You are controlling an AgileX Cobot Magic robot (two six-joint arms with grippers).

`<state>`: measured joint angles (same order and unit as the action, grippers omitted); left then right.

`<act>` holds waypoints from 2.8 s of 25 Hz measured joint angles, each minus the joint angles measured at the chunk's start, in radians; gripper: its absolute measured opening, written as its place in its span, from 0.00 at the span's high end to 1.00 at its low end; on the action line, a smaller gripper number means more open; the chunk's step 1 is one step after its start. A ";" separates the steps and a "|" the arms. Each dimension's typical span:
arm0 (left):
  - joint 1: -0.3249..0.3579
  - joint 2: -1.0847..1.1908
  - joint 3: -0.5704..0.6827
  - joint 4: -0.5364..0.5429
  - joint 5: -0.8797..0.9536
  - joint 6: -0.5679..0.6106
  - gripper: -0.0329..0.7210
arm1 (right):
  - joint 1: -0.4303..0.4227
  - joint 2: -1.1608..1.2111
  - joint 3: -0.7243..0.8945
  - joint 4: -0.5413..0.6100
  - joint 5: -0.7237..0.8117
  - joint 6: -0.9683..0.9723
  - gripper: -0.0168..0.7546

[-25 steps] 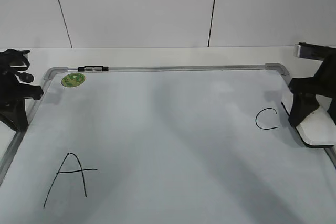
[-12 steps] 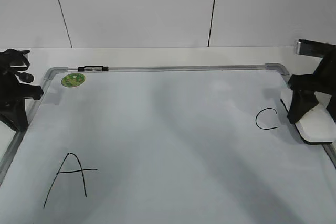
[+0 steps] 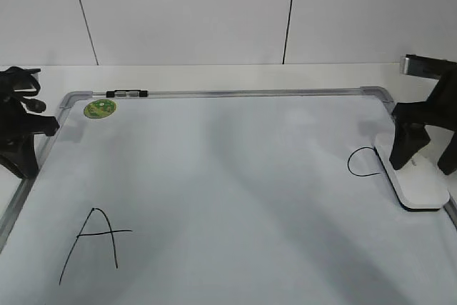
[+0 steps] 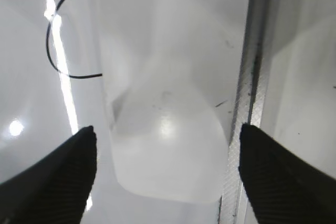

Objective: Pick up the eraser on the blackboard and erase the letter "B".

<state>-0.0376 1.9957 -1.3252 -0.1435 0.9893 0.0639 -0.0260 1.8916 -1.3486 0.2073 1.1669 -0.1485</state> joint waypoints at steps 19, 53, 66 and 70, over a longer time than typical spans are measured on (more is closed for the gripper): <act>0.000 0.002 0.000 0.000 0.000 0.015 0.84 | 0.000 -0.118 -0.155 -0.066 0.052 0.078 0.14; 0.000 -0.593 0.104 0.005 0.228 0.023 0.56 | 0.000 -1.043 0.355 -0.040 0.084 0.117 0.24; 0.000 -1.234 0.422 0.013 0.221 0.032 0.58 | 0.000 -1.495 0.535 -0.083 0.096 0.112 0.24; 0.000 -1.448 0.522 0.017 0.198 0.056 0.58 | 0.000 -1.582 0.606 -0.085 0.089 0.111 0.24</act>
<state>-0.0376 0.5481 -0.8035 -0.1265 1.1878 0.1194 -0.0260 0.3092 -0.7427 0.1225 1.2559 -0.0372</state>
